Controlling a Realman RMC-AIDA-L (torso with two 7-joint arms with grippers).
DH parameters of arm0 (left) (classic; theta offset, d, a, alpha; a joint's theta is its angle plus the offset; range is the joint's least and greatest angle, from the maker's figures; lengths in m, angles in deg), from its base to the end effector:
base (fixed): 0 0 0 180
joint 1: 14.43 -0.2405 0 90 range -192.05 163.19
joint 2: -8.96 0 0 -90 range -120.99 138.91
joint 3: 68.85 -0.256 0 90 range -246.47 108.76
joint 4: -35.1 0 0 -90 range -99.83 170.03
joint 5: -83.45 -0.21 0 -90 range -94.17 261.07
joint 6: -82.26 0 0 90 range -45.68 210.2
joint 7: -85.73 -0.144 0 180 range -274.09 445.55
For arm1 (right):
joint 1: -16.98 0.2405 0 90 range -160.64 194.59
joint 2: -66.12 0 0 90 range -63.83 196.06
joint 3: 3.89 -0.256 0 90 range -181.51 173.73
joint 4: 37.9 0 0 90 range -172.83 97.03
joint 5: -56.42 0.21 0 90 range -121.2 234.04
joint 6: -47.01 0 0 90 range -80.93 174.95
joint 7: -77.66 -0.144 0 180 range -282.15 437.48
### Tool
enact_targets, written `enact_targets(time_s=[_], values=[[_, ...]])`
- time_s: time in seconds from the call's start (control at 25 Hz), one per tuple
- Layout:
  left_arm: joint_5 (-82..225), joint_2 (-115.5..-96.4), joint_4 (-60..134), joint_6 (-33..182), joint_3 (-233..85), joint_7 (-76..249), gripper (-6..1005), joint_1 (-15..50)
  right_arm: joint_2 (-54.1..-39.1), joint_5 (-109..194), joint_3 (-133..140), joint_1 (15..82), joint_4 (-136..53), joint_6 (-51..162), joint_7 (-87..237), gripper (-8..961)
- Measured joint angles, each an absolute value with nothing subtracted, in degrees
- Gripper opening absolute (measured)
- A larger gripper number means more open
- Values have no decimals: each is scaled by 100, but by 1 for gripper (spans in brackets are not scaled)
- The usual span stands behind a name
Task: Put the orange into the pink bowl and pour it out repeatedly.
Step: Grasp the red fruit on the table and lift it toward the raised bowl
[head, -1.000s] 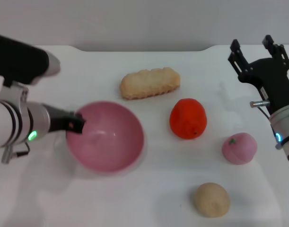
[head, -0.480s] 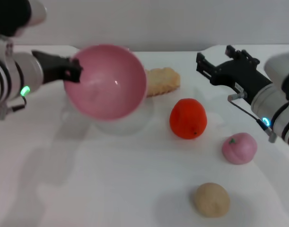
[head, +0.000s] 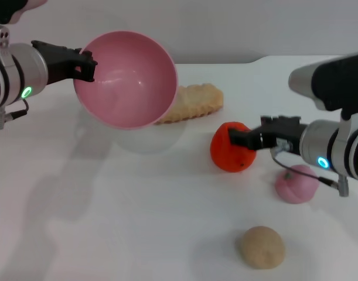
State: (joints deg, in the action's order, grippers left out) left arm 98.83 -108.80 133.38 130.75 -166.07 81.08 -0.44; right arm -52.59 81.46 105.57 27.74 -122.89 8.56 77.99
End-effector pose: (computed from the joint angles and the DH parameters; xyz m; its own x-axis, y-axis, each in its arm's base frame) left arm -0.1643 0.3616 0.0334 0.8022 0.4709 0.3671 0.5538 -0.3570 -0.7522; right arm 0.1952 0.3260 -0.0581 0.6666 -0.6381 -0.3852 -0.7186 -0.4127 -0.5597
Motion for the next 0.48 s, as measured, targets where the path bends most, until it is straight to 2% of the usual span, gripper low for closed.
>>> enact_targets(time_s=[0.48], values=[[9883,-10888,13253,13098,-16643,8033,51,27,-5280,8150,10494,3064,-11814,907,7715,784]])
